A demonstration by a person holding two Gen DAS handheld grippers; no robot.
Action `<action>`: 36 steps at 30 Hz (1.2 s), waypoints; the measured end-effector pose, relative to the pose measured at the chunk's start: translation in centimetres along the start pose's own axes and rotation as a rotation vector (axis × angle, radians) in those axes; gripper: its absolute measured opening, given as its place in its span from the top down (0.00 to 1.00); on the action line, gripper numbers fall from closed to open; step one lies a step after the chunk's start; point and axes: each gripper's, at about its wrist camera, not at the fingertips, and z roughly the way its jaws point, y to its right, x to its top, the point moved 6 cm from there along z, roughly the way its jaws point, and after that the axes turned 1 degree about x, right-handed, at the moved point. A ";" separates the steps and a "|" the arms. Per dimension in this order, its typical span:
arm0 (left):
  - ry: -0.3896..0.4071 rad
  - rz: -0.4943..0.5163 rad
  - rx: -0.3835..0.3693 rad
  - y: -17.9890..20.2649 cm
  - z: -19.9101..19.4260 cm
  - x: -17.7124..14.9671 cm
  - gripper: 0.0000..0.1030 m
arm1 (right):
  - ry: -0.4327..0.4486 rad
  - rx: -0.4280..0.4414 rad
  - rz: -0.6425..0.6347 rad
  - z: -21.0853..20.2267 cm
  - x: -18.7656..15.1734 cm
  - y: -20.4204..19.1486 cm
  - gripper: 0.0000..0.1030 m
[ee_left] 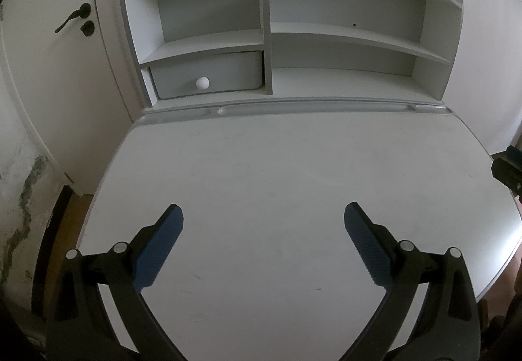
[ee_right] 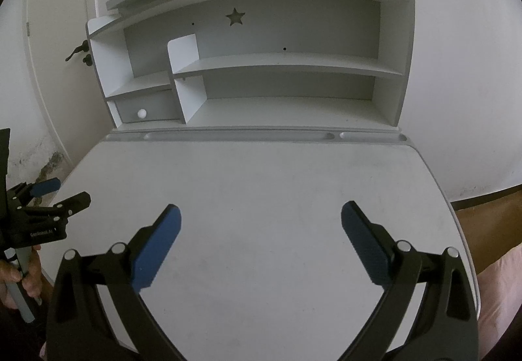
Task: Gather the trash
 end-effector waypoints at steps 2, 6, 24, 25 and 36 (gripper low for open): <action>0.000 0.001 -0.002 0.0 0.0 0.0 0.07 | 0.000 0.001 0.001 0.0 0.0 0.0 0.08; -0.001 0.001 -0.002 0.0 0.0 -0.1 0.07 | -0.001 0.001 0.000 0.0 -0.1 0.0 0.08; -0.005 0.003 0.001 0.0 0.0 -0.2 0.07 | -0.002 0.003 -0.003 -0.1 0.0 0.1 0.08; -0.004 0.002 0.002 0.0 -0.1 -0.3 0.07 | -0.001 0.003 -0.002 -0.1 0.0 0.0 0.08; -0.004 0.001 0.004 0.2 -0.3 -0.4 0.07 | -0.004 0.006 0.000 -0.1 -0.1 0.1 0.08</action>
